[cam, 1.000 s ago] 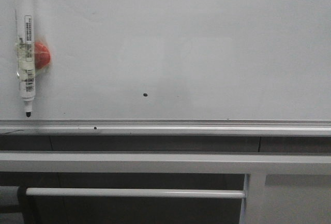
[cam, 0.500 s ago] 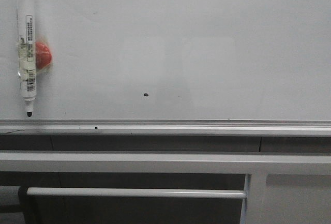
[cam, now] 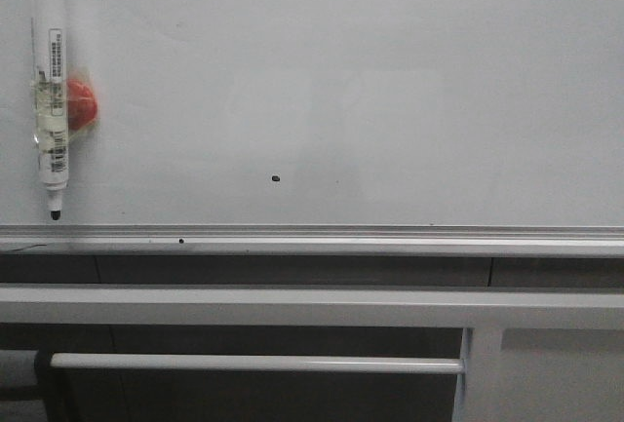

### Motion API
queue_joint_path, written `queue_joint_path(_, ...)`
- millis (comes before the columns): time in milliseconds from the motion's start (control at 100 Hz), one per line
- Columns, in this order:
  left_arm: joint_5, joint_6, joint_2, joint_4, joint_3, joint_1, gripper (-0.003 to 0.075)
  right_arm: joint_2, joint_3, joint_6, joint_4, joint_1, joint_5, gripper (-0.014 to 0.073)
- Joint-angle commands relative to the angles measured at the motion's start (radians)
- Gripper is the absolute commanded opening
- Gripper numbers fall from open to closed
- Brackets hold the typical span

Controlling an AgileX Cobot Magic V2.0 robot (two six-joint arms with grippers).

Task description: Write number 1 on whiteboard

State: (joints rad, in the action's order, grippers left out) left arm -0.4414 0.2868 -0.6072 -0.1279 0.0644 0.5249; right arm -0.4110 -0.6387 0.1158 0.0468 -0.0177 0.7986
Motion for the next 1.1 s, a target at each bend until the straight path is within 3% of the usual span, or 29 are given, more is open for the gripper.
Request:
queue_joint_path(0,-0.146,0.007,-0.08,0.007,0.026,-0.003,0.0458,-0.016,-0.032,-0.01,-0.003,0.003,-0.068,-0.0064)
queue_joint_path(230,-0.408,0.007,-0.308,0.013,-0.028,-0.003,0.0456,-0.016,-0.032,-0.01,-0.003,0.003,-0.068,-0.0064)
queue_joint_path(480,-0.607,0.007,-0.5,0.035,-0.053,-0.003,0.0429,-0.016,-0.032,-0.01,-0.003,0.003,-0.068,-0.0064)
queue_joint_path(1090,-0.721,0.003,-0.717,0.058,0.014,0.027,0.0429,-0.016,-0.032,-0.01,-0.003,0.003,-0.068,-0.0063)
